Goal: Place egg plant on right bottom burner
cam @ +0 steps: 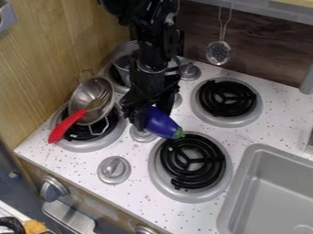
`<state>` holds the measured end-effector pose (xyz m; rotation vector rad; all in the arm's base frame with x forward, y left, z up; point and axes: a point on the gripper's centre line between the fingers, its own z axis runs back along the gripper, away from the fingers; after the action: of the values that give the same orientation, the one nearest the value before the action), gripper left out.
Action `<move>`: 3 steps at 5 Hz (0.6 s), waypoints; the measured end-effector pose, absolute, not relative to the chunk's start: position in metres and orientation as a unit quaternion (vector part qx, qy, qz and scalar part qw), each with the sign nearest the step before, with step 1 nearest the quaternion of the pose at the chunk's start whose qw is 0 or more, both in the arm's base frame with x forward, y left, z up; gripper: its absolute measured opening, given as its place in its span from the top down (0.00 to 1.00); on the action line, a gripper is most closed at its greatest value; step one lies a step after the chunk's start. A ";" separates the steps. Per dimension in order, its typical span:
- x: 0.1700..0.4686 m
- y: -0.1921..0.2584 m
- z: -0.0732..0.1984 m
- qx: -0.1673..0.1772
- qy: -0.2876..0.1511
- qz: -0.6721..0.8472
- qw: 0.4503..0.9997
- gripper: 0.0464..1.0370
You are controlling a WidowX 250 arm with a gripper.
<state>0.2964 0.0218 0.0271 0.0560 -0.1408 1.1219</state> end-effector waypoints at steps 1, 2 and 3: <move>0.288 0.006 0.017 0.009 -0.061 0.476 0.877 0.27; 0.285 -0.014 0.011 -0.015 -0.061 0.442 0.895 0.27; 0.284 -0.034 -0.004 -0.034 -0.056 0.416 0.907 0.27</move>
<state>0.2843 -0.0345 -0.0040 -0.0698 -0.1150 0.8596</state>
